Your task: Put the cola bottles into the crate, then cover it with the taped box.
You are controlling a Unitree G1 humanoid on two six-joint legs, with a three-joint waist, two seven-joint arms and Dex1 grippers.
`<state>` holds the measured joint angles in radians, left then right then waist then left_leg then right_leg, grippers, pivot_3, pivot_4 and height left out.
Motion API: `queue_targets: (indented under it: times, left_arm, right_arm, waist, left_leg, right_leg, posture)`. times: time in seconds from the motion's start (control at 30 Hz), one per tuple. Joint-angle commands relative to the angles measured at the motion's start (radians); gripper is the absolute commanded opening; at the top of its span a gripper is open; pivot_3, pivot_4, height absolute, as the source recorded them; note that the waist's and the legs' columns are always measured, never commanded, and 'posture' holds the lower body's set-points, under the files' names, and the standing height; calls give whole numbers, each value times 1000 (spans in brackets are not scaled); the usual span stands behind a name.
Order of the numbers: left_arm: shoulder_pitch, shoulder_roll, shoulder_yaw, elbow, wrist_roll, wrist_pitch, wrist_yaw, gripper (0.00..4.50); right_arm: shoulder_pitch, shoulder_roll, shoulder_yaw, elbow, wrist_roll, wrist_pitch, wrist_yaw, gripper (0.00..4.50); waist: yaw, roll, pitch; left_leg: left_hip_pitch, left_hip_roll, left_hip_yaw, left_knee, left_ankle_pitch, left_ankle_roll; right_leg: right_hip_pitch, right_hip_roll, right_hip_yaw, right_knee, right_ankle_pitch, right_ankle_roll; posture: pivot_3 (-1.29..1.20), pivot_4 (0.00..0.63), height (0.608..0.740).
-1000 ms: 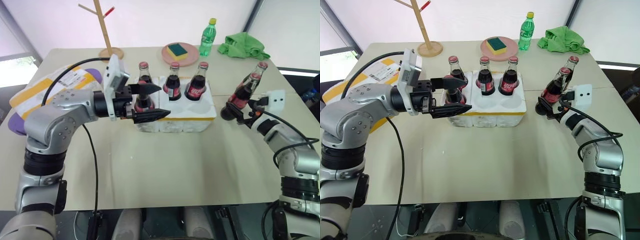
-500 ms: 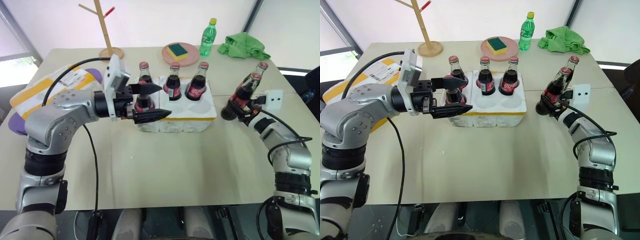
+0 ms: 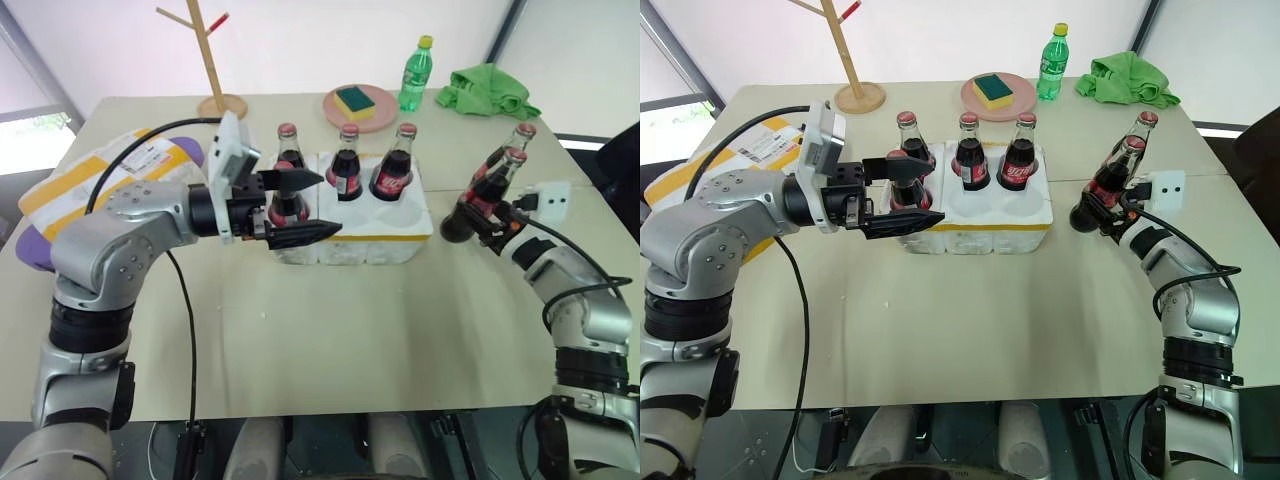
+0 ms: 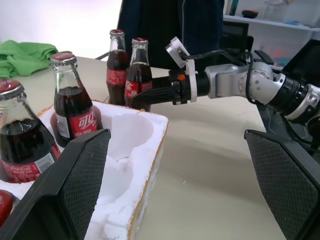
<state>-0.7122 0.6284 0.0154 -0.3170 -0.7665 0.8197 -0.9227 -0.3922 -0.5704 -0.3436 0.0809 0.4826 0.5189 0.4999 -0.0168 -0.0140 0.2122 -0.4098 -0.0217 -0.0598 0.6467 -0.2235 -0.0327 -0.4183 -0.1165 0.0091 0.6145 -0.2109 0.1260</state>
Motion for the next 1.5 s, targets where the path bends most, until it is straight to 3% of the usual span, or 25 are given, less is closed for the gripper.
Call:
queue_targets:
  times: [0.03,0.4,0.63,0.97,1.33,1.5]
  left_arm:
    - [-4,1,4,-10,8,-27,-8,4500]
    - [7,17,19,-5,9,-31,-27,4500]
    - [40,65,52,-41,-16,-6,-21,4500]
    - [67,99,100,-93,-53,24,41,4500]
    - [95,118,123,-125,-85,36,84,4500]
    - [89,119,120,-124,-91,36,92,4500]
  right_arm:
    - [-19,-62,-74,-123,57,2,33,2685]
    - [-65,-213,-113,-330,306,183,205,2685]
    - [-245,-196,-49,-326,411,258,211,2685]
    - [-358,-58,196,-227,259,181,244,2685]
    - [-379,41,302,-131,157,113,308,2685]
    - [-363,38,363,-94,70,54,367,2685]
  waist:
    - [0,0,0]
    - [-1,0,0]
    - [1,0,1]
    - [5,0,1]
    - [-2,0,1]
    - [-1,0,1]
  left_leg:
    - [0,0,0,0,0,0]
    - [0,0,0,0,0,0]
    - [-1,1,0,0,0,0]
    - [-2,0,0,0,0,0]
    - [-6,0,0,0,0,0]
    - [-6,0,0,0,0,0]
  right_leg:
    - [0,0,0,0,0,0]
    - [0,0,0,0,0,0]
    - [-1,0,0,0,0,0]
    - [-2,0,0,-1,0,0]
    - [-7,1,0,0,2,3]
    - [-7,1,0,0,2,3]
  posture:
    - [0,150,740]
    - [0,150,740]
    - [0,150,740]
    - [0,150,740]
    - [0,150,740]
    - [0,150,740]
